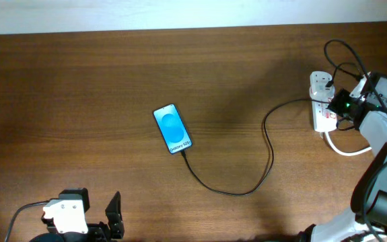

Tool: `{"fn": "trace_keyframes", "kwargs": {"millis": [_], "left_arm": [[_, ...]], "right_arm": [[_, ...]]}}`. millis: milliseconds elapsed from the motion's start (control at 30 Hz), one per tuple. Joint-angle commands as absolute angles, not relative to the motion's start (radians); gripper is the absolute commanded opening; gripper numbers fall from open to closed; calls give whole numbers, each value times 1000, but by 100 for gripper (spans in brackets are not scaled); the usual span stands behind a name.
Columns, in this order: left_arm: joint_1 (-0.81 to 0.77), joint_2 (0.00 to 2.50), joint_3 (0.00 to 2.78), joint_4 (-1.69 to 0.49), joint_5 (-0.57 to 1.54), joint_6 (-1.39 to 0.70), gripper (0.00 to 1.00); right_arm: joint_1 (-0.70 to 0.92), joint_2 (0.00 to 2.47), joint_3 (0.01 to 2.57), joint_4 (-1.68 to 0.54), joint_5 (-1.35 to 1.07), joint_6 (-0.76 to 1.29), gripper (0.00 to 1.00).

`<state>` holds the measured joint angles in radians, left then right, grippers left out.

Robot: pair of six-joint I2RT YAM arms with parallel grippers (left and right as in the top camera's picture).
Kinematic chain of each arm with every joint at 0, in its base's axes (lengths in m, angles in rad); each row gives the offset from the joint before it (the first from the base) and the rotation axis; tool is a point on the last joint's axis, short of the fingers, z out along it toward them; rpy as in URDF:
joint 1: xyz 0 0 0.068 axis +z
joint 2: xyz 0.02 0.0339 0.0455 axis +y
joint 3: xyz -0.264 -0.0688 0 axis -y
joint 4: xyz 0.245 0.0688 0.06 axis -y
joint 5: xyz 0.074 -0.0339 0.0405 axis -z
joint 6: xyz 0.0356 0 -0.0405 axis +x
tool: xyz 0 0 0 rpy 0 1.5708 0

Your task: Plug charger to phone and switch on socket

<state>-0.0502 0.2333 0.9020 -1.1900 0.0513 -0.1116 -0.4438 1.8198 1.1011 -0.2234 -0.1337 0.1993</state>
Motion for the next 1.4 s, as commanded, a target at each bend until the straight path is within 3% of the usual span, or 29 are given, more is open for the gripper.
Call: {"fn": "trace_keyframes", "kwargs": {"millis": [0,333,533,767,1000,1100,1200,1367], "left_arm": [[-49,225,900,-1190,44,-96,99],[-49,225,900,-1190,44,-96,99],[-49,225,900,-1190,44,-96,99],[-49,225,900,-1190,44,-96,99],[-49,225,900,-1190,44,-96,99],[-49,225,900,-1190,44,-96,99],[-49,225,900,-1190,44,-96,99],[-49,225,900,-1190,44,-96,99]], "right_arm": [[-445,1875,1104,-204,-150,198,4],[-445,1875,1104,-120,-194,198,4],[-445,1835,1105,-139,-463,199,4],[-445,1607,1105,-359,-468,199,4],[-446,1427,1105,-768,-459,297,4],[-446,1429,1105,-774,-459,297,4],[-447,1445,1105,-805,-403,465,4],[-445,1445,1105,-875,-331,316,4]]}}
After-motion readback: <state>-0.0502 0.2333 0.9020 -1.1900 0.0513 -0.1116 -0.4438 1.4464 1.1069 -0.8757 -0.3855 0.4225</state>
